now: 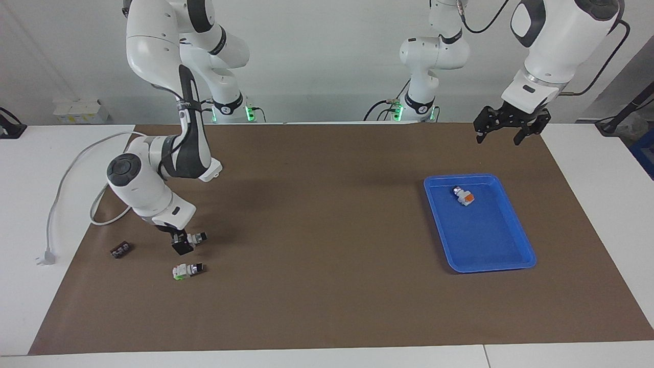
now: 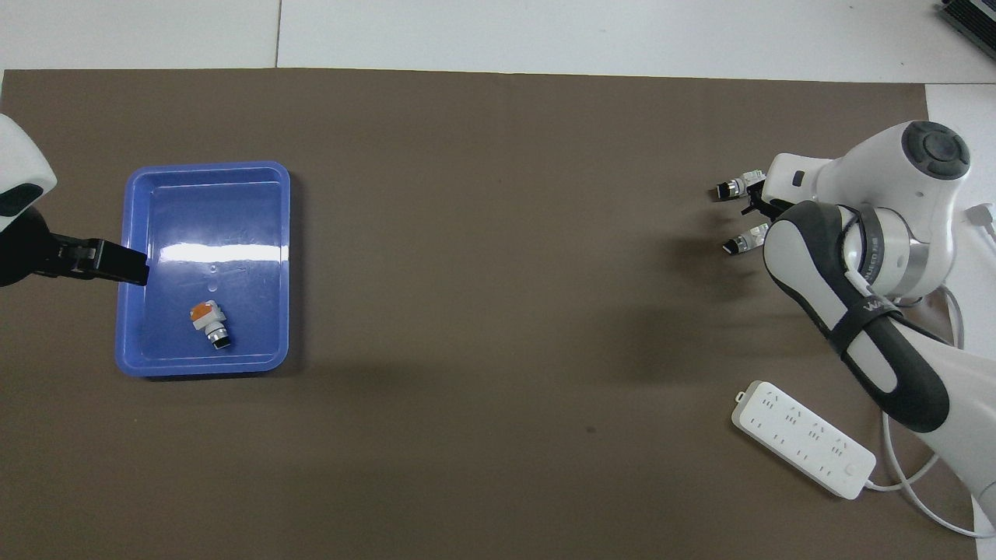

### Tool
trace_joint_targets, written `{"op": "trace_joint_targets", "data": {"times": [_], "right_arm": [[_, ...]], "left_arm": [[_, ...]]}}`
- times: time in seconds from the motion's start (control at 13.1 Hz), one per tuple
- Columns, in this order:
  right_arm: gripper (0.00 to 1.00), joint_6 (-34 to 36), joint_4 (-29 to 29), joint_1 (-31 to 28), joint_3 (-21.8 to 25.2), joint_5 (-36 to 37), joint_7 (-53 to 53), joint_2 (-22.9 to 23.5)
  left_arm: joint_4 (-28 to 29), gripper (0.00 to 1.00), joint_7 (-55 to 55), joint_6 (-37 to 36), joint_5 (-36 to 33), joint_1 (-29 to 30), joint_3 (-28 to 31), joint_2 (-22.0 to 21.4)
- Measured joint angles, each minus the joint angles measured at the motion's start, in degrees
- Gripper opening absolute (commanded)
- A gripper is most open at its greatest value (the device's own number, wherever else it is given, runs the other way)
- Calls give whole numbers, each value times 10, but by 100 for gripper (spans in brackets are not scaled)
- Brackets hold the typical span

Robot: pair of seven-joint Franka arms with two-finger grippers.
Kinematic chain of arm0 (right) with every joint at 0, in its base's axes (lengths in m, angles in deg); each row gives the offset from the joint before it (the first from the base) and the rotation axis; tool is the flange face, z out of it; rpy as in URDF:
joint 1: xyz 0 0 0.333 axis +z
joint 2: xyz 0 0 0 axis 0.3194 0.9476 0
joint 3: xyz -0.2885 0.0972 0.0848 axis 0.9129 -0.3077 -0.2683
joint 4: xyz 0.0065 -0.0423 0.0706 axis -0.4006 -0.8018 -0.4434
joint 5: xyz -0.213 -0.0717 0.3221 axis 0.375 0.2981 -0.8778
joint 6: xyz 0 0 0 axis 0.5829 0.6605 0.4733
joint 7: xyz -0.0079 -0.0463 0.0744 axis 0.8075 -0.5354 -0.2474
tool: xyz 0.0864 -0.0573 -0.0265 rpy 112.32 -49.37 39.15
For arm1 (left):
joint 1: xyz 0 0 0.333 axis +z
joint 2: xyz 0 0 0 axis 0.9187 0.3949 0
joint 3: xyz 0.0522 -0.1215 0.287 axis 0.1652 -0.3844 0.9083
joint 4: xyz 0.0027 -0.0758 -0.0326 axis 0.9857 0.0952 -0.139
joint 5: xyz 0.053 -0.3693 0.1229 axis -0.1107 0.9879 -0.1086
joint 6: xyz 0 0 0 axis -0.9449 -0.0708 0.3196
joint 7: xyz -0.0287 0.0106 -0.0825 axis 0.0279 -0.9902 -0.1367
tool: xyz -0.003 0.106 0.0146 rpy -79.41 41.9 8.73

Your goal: Turn and place switch with both arms

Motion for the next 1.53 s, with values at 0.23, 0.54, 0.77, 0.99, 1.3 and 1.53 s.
{"op": "trace_joint_targets", "data": {"times": [0.23,0.54,0.77,0.99,1.3,1.53], "right_arm": [[96,-9,0,0,0,0,0,7],[84,-24,-12,0,0,0,0,8],[16,-35,-21,0,0,0,-1,8],[0,-35,-22,-1,0,0,-1,8],[0,-30,-20,1,-5,-29,-1,-12],[0,9,-18,16,-12,-77,16,-54]], "left_arm": [[8,100,0,-2,0,0,0,-2],[83,100,0,3,2,-7,-3,-39],[118,100,3,41,33,-24,-7,-59],[132,100,3,52,77,-26,-8,-63],[153,96,12,54,167,-45,-8,-66],[188,87,49,85,262,-67,-8,-67]]}}
